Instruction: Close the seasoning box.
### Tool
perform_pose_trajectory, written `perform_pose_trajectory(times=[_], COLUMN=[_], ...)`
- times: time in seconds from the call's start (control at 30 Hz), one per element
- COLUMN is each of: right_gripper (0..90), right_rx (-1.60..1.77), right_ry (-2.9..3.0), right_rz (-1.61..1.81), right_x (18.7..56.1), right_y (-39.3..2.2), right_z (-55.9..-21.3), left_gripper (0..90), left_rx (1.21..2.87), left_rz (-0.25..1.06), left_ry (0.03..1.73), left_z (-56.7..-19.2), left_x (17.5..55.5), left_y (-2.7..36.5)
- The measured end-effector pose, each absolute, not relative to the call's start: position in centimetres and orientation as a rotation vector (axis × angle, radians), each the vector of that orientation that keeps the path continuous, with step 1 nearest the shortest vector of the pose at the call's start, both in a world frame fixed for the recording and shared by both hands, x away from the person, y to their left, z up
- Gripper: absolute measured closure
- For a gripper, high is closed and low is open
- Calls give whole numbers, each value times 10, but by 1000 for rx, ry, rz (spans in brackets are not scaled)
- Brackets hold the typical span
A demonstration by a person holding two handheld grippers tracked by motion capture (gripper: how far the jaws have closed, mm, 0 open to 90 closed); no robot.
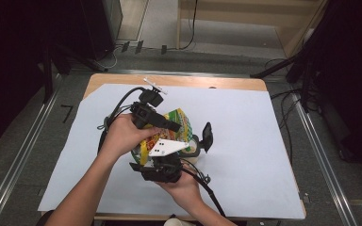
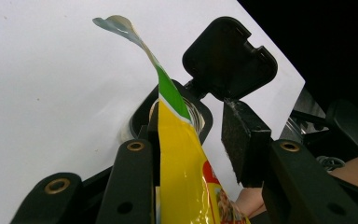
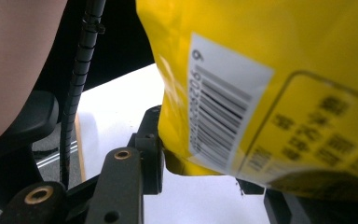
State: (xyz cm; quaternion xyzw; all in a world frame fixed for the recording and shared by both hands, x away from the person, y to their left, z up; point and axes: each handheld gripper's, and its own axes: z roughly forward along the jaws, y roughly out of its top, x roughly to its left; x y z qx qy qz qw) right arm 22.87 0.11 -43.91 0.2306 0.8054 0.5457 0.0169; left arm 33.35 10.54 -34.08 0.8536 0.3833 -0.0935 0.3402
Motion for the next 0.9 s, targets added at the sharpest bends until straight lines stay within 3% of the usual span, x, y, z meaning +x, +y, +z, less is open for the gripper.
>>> perform_pose_trajectory(times=[0.9], right_gripper=[617], right_rx=[716], right_ry=[2503], right_rz=[1695], right_x=[228], right_y=[1], right_z=[-438], left_gripper=[650], left_rx=[2226], left_rz=[-249], left_ry=[989], left_z=[-340], left_x=[332], left_y=[105])
